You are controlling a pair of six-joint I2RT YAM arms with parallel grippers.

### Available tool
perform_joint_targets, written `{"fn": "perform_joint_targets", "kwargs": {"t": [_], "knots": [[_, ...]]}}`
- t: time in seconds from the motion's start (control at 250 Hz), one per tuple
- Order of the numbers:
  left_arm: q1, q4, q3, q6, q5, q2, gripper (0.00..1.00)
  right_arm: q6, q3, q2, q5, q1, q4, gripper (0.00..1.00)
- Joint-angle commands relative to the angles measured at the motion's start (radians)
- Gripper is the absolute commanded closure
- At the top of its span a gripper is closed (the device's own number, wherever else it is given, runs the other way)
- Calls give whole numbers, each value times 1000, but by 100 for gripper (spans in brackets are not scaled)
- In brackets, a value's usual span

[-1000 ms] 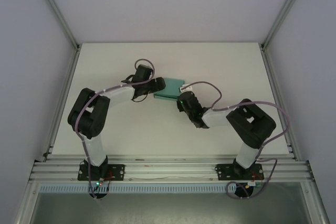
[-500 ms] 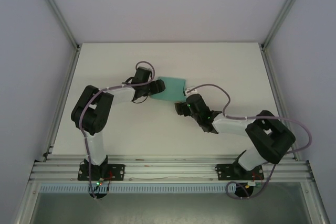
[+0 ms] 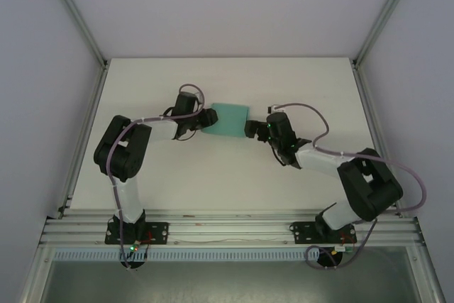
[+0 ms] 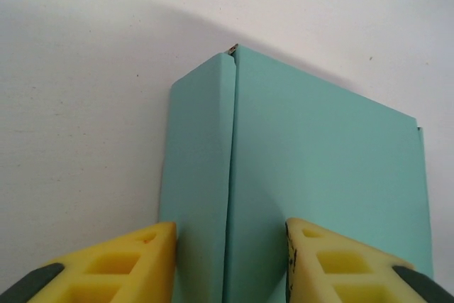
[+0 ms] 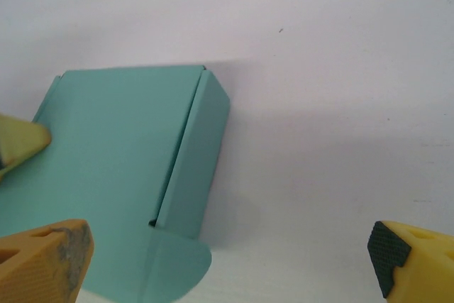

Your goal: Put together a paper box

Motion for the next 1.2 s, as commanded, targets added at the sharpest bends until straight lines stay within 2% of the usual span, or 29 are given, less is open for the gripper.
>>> {"fn": "perform_joint_targets", "kwargs": {"t": [0.0, 0.256, 0.644, 0.855, 0.979, 1.195], "knots": [[35, 16, -71, -39, 69, 39, 63, 100, 72, 58, -59, -19, -63, 0], [77, 128, -133, -116, 143, 39, 76, 175, 223, 155, -146, -32, -151, 0], [136, 355, -211, -234, 283, 75, 82, 258, 292, 267, -363, -71, -102, 0], [152, 361, -226, -224, 296, 69, 85, 266, 351, 327, -415, -84, -110, 1], [152, 347, -217, -207, 309, 69, 85, 271, 397, 378, -493, -85, -99, 3], [152, 339, -207, -197, 312, 83, 85, 336, 432, 453, -604, -104, 9, 8]]}}
